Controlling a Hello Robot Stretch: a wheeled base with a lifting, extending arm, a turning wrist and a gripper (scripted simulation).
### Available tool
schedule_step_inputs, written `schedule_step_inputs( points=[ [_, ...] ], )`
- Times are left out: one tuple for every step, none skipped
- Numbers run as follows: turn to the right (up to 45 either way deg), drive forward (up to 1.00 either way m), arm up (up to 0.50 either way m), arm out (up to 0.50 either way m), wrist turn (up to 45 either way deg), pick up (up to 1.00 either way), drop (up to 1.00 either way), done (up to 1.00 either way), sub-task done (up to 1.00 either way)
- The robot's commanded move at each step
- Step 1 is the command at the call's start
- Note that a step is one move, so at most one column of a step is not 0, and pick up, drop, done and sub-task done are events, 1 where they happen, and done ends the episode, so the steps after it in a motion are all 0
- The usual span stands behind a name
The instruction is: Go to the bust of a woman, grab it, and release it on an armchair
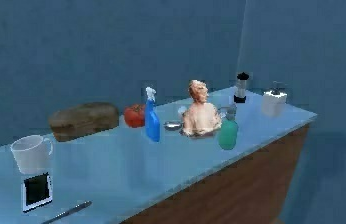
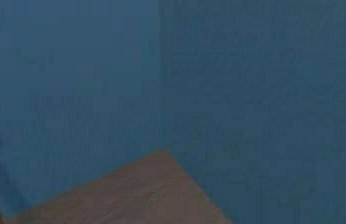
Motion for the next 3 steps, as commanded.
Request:
schedule_step_inputs(
  points=[
    [-45.0, 0.0, 0.0, 0.0, 0.0, 0.0, 0.0, 0.0, 0.0],
    [-33.0, 0.0, 0.0, 0.0, 0.0, 0.0, 0.0, 0.0, 0.0],
    [0.0, 0.0, 0.5, 0.0, 0.0, 0.0, 0.0, 0.0, 0.0]
  ],
)
